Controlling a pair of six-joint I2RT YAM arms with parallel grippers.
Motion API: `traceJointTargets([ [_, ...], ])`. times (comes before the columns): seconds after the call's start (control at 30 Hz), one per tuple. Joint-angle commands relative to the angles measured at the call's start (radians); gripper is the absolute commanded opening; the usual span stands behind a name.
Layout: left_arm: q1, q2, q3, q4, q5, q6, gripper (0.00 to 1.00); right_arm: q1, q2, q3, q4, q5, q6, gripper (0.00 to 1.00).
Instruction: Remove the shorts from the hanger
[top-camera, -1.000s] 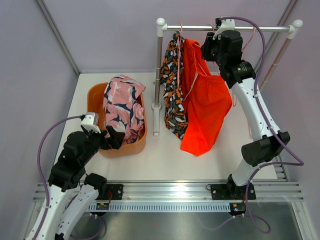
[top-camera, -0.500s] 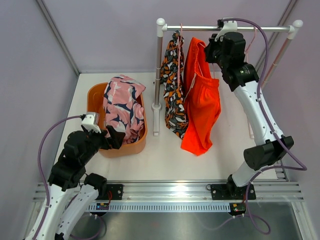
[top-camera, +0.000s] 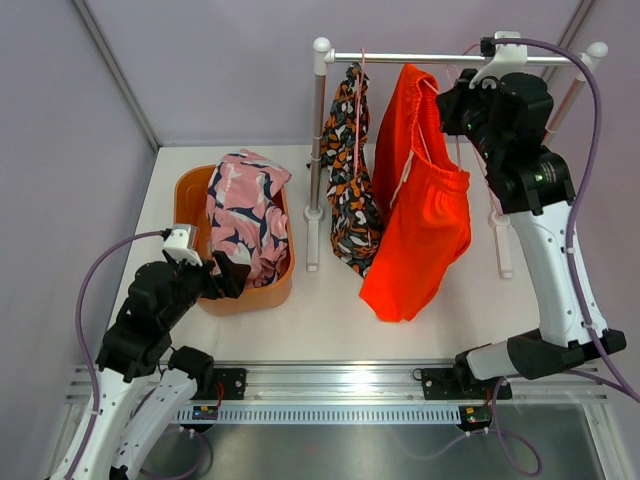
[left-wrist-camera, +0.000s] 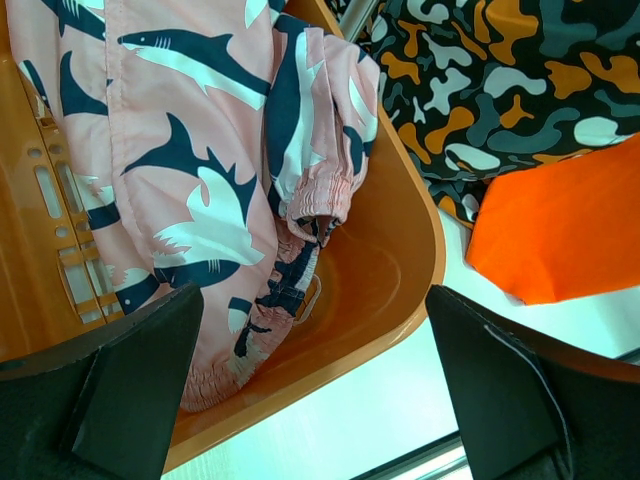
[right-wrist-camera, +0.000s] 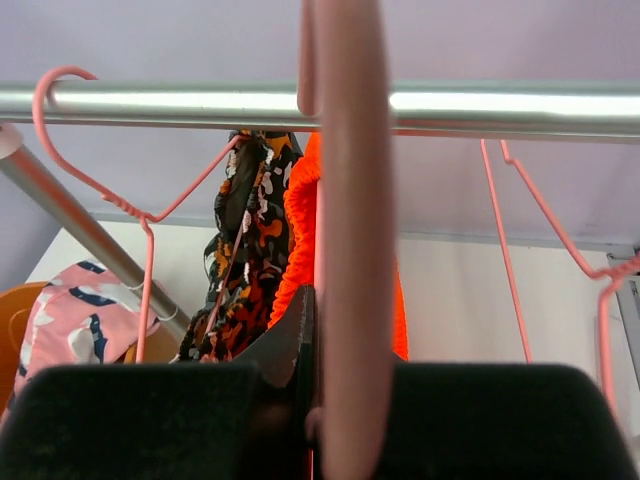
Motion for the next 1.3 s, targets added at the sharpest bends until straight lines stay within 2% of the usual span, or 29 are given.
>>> traceJointTargets([
  [0.0, -0.004, 0.010, 0.000, 0.058, 0.030, 0.019, 0.99, 0.007, -0.069, 0.012, -0.023, -0.011, -0.007, 0.00],
  [0.17, -0.004, 0.038, 0.009, 0.096, 0.073, 0.004, 0.99, 0.007, -0.152, -0.012, -0.188, -0.080, 0.010, 0.00],
  [0.27, -0.011, 0.102, 0.035, 0.199, 0.155, -0.051, 0.99, 0.005, -0.245, -0.084, -0.264, -0.096, 0.024, 0.00],
  [0.33, -0.043, 0.205, 0.089, 0.224, 0.144, -0.080, 0.99, 0.007, -0.311, -0.130, -0.324, -0.088, 0.037, 0.00],
  [0.43, -0.261, 0.349, 0.251, 0.208, -0.101, -0.054, 0.99, 0.005, -0.411, -0.227, -0.363, -0.079, 0.109, 0.00],
  [0.47, -0.418, 0.386, 0.290, 0.214, -0.255, -0.047, 0.99, 0.007, -0.432, -0.252, -0.369, -0.085, 0.125, 0.00],
  [0.5, -0.492, 0.423, 0.362, 0.228, -0.322, -0.033, 0.99, 0.007, -0.457, -0.279, -0.378, -0.084, 0.149, 0.00],
  [0.57, -0.642, 0.555, 0.443, 0.254, -0.436, -0.030, 0.99, 0.007, -0.514, -0.342, -0.396, -0.085, 0.157, 0.00],
  [0.6, -0.678, 0.602, 0.527, 0.263, -0.459, -0.030, 0.99, 0.007, -0.529, -0.356, -0.405, -0.081, 0.160, 0.00],
  [0.67, -0.750, 0.729, 0.598, 0.311, -0.493, -0.034, 0.99, 0.005, -0.558, -0.373, -0.435, -0.062, 0.159, 0.00],
  [0.77, -0.822, 0.844, 0.674, 0.447, -0.531, -0.022, 0.99, 0.007, -0.583, -0.378, -0.464, -0.038, 0.156, 0.00],
  [0.93, -0.869, 0.975, 0.735, 0.625, -0.515, -0.022, 0.99, 0.005, -0.606, -0.397, -0.484, -0.030, 0.146, 0.00],
  [1.13, -0.919, 1.148, 0.847, 0.704, -0.499, 0.000, 0.99, 0.005, -0.615, -0.439, -0.465, -0.050, 0.157, 0.00],
  [1.27, -0.939, 1.231, 0.907, 0.698, -0.531, 0.026, 0.97, 0.005, -0.612, -0.439, -0.458, -0.053, 0.157, 0.00],
])
